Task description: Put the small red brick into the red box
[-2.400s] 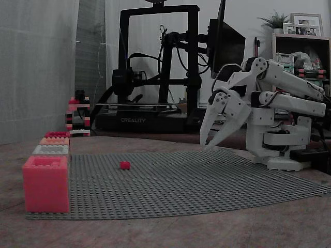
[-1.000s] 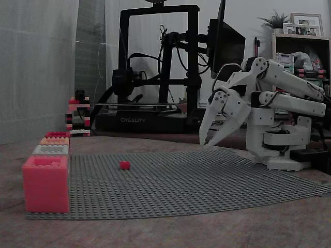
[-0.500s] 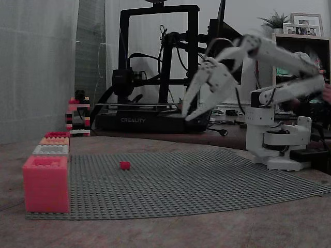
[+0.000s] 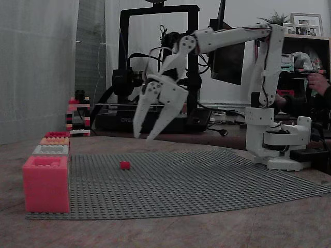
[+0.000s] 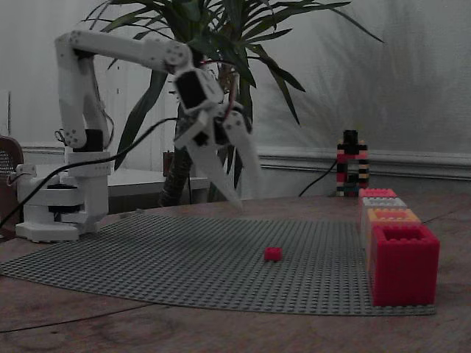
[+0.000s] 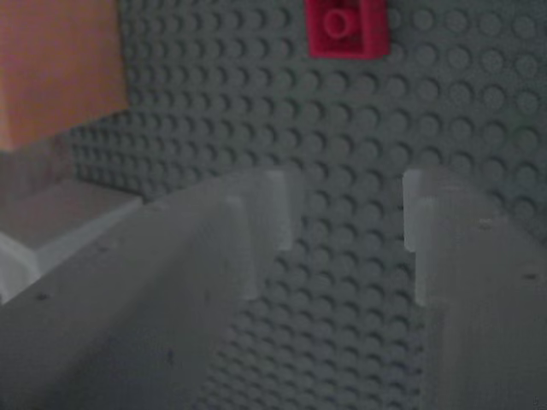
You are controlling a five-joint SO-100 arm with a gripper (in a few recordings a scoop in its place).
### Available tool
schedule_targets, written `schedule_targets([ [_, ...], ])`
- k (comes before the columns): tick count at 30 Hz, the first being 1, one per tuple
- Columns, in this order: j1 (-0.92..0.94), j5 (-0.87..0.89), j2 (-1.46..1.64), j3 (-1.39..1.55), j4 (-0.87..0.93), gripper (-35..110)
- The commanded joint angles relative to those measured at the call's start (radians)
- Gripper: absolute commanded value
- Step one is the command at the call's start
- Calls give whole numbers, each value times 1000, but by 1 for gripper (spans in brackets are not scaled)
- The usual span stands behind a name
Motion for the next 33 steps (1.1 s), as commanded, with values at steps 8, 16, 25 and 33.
schedule_targets([
  [8,26,-31,-192,-275,77,12],
  [16,58,-48,-304,-342,78,15],
  [25,66,-54,-383,-391,77,16],
  [33,69,-61,-431,-419,77,16],
])
